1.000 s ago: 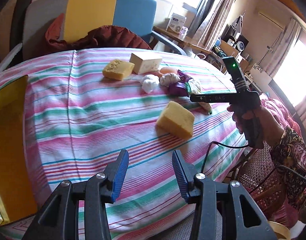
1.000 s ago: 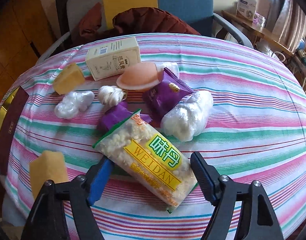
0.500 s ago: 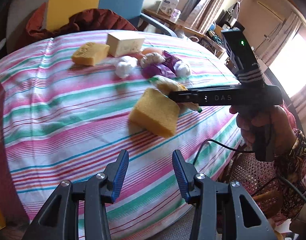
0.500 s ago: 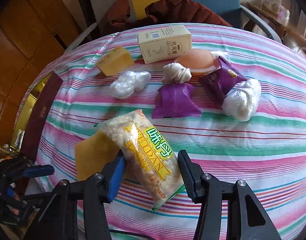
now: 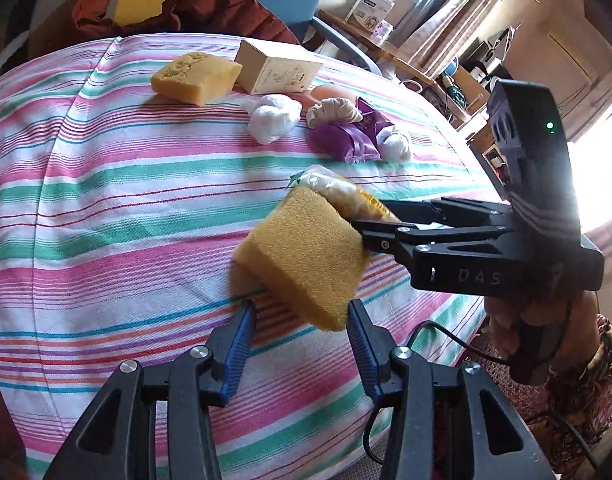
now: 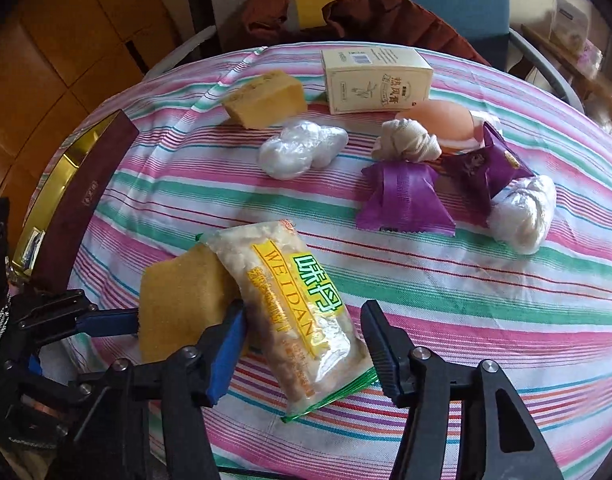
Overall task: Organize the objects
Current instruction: 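Grasp the WEIDAN snack bag with the right tool while the left grasps a yellow sponge, then carry the bag and sponge into the gold tray and open both tools, then move both tools back toward the remaining items, then grasp the purple snack packet with the right tool while the left grasps a plastic-wrapped white item, then carry both items to the gold tray while the left tool opens to drop the plastic item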
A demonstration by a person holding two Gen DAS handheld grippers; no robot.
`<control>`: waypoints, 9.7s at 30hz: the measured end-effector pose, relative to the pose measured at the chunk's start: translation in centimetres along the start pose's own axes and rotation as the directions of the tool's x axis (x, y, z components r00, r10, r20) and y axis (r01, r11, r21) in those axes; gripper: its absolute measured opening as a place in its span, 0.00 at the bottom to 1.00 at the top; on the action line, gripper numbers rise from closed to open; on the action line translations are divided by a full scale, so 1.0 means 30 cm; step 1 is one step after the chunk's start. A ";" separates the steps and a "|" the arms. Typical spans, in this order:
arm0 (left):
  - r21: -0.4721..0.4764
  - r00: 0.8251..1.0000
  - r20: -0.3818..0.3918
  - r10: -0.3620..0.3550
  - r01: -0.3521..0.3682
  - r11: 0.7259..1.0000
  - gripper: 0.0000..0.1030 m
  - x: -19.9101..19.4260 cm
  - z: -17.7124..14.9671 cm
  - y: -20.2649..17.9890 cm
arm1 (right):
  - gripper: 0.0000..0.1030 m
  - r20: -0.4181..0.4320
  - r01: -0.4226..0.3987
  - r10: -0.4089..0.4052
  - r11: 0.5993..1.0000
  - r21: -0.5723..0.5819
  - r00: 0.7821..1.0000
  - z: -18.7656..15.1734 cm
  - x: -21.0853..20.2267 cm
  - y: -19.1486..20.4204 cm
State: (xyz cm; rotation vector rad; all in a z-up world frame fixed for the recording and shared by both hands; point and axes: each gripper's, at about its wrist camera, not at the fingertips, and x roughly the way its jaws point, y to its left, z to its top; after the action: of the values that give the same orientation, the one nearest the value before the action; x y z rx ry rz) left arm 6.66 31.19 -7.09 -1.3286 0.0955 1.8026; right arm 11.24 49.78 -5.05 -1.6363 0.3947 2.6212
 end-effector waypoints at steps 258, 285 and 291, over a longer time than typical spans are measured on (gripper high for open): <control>0.060 0.987 0.134 0.091 -0.100 0.993 0.51 0.219 0.434 0.031 | 0.33 -0.012 -0.055 0.061 0.958 0.281 0.998 0.099 0.043 -0.147; 0.105 0.938 0.277 0.210 -0.246 0.963 0.32 0.095 0.196 0.093 | 0.31 0.074 -0.057 0.043 0.976 0.211 0.996 0.099 0.039 -0.039; 0.113 0.932 0.286 0.224 -0.264 0.958 0.30 0.072 0.155 0.098 | 0.31 0.105 -0.034 0.017 0.986 0.165 0.994 0.094 0.038 0.004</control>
State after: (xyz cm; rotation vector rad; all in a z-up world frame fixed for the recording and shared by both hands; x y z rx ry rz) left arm 1.14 33.07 -8.05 -0.9873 0.2527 2.1273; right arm 8.23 50.18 -4.87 -1.4487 0.6146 2.5963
